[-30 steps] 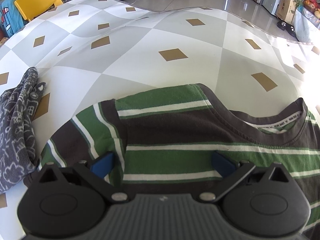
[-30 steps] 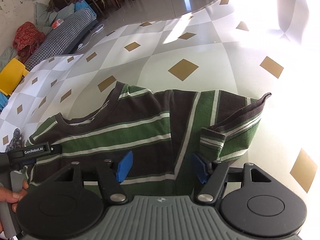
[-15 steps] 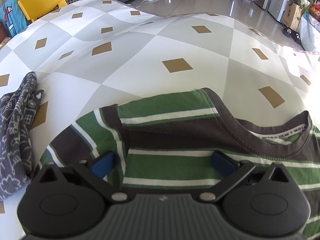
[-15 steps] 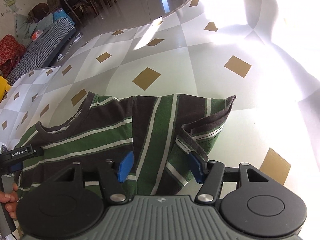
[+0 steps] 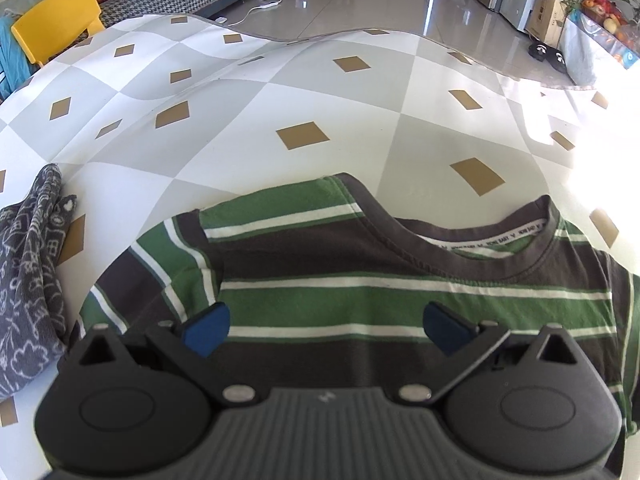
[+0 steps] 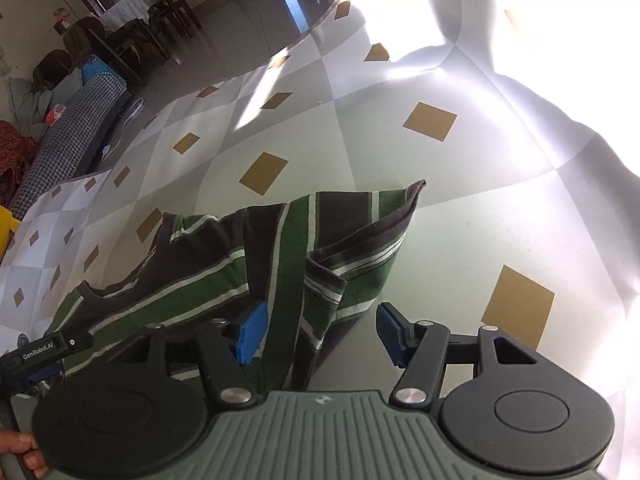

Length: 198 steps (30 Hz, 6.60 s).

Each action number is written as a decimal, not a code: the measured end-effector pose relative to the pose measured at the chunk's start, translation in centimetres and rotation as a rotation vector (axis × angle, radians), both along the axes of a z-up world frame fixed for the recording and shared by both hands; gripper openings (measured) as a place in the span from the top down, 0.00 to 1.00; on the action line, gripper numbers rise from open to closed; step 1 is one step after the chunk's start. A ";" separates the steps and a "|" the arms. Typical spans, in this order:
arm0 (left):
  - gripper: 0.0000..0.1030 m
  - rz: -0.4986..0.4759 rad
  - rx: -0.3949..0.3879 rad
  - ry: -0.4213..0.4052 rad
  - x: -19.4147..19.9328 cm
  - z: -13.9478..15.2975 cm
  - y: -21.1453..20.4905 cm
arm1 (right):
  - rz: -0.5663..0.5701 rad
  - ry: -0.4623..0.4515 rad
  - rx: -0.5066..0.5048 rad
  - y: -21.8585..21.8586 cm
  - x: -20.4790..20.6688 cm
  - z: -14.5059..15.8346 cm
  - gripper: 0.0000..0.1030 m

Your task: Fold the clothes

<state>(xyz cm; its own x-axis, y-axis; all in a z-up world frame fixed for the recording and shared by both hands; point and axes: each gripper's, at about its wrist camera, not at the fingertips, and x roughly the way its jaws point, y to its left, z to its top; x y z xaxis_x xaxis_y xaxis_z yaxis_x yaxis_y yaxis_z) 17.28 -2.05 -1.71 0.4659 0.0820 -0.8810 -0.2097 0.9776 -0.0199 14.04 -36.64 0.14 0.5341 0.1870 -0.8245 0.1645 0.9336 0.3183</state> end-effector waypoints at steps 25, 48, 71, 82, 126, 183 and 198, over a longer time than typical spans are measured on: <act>0.00 -0.188 0.001 0.125 -4.3 -2.2 -2.3 | 0.008 -0.058 -0.143 2.3 0.9 -0.8 0.90; 0.00 -0.171 0.010 0.081 -3.1 -2.6 -2.8 | 0.149 -0.036 -0.148 6.1 1.7 -2.2 0.71; 0.00 -0.135 0.011 0.056 -1.9 -3.2 -2.8 | 0.178 -0.083 -0.255 8.4 3.3 -2.5 0.55; 0.00 -0.118 0.028 0.083 -3.4 -3.0 -2.6 | 0.219 -0.068 -0.129 7.7 0.9 0.2 0.55; 0.00 -0.135 0.035 0.094 -7.1 -2.4 0.5 | 0.368 0.006 -0.313 7.5 -2.4 -2.0 0.77; 0.04 -0.003 -0.032 0.068 -22.0 -1.8 4.4 | 0.343 -0.032 -0.299 6.7 -7.7 -0.7 0.93; 0.00 0.069 -0.030 0.062 -22.1 -1.6 3.3 | 0.300 0.035 -0.150 5.6 -12.5 -0.8 0.76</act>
